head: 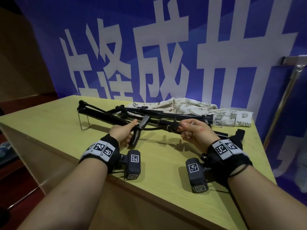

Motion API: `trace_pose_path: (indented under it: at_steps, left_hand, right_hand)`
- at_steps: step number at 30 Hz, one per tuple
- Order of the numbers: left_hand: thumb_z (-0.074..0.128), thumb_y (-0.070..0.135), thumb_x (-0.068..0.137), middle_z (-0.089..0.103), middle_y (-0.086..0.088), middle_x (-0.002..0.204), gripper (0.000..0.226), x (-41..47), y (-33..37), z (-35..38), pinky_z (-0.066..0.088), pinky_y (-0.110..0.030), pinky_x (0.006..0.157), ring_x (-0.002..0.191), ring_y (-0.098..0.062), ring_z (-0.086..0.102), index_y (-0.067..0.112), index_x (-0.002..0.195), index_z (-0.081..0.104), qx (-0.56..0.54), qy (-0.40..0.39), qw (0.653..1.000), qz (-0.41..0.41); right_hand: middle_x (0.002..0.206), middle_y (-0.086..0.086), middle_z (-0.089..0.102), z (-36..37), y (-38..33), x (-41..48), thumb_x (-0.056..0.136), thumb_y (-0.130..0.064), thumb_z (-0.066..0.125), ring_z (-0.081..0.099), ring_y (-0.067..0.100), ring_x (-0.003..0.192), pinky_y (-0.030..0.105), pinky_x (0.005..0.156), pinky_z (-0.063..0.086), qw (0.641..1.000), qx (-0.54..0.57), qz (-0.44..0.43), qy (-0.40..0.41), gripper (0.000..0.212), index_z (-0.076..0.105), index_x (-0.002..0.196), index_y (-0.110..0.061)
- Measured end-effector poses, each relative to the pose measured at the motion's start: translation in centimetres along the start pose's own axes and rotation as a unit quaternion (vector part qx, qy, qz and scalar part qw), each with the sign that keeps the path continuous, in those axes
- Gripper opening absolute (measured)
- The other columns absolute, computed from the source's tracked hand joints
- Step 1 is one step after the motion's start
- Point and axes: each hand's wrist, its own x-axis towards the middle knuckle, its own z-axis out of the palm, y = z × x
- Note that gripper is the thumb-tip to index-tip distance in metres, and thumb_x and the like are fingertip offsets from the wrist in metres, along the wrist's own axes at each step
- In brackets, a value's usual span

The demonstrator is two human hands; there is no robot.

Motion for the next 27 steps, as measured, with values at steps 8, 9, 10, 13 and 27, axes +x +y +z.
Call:
trace_pose_path:
  at_steps: [8,9,10,13,27]
  left_hand:
    - [0.068,0.043,0.086,0.064,0.008,0.094,0.029,-4.5,5.1,3.6,0.043,-0.019,0.075,0.09,-0.006,0.058,0.019,0.102,0.066,0.177,-0.125,0.92,0.327]
    - [0.069,0.045,0.085,0.065,0.01,0.105,0.041,-4.8,5.3,4.8,0.045,-0.019,0.081,0.099,-0.005,0.059,0.021,0.118,0.063,0.205,-0.191,0.904,0.323]
    - [0.07,0.047,0.084,0.065,0.01,0.111,0.049,-4.7,5.1,5.8,0.047,-0.021,0.086,0.103,-0.006,0.06,0.022,0.125,0.059,0.234,-0.232,0.892,0.309]
    - [0.066,0.04,0.089,0.069,0.004,0.106,0.033,-3.6,4.7,7.4,0.052,-0.03,0.087,0.099,-0.013,0.065,0.021,0.116,0.066,0.235,-0.241,0.891,0.305]
    - [0.062,0.016,0.094,0.063,-0.009,0.082,0.009,0.0,1.6,7.0,0.055,-0.033,0.067,0.073,-0.018,0.064,0.008,0.092,0.066,0.006,-0.261,0.962,0.082]
  right_hand:
    - [0.075,0.012,0.063,0.8,0.3,-0.3,0.101,-0.02,0.04,0.055,0.017,0.06,0.022,0.057,0.048,0.999,-0.039,0.006,-0.026,0.027,0.058,0.095,0.0]
    - [0.074,0.012,0.061,0.9,0.3,-0.3,0.101,-0.022,0.039,0.055,0.018,0.06,0.022,0.056,0.048,0.999,-0.036,0.009,-0.023,0.03,0.058,0.097,0.001]
    - [0.073,0.013,0.06,1.1,0.3,-0.3,0.101,-0.026,0.039,0.055,0.019,0.06,0.023,0.056,0.048,0.999,-0.033,0.016,-0.018,0.033,0.057,0.099,0.001]
    - [0.077,0.013,0.063,0.6,0.3,0.0,0.1,-0.042,0.037,0.058,0.023,0.065,0.034,0.063,0.051,0.997,-0.038,0.064,0.027,0.047,0.06,0.101,-0.001]
    - [0.125,0.032,0.052,-0.9,0.1,0.7,0.101,-0.014,0.041,0.063,0.041,0.087,0.037,0.078,0.054,0.978,-0.066,0.107,0.166,0.054,0.02,0.151,-0.019]
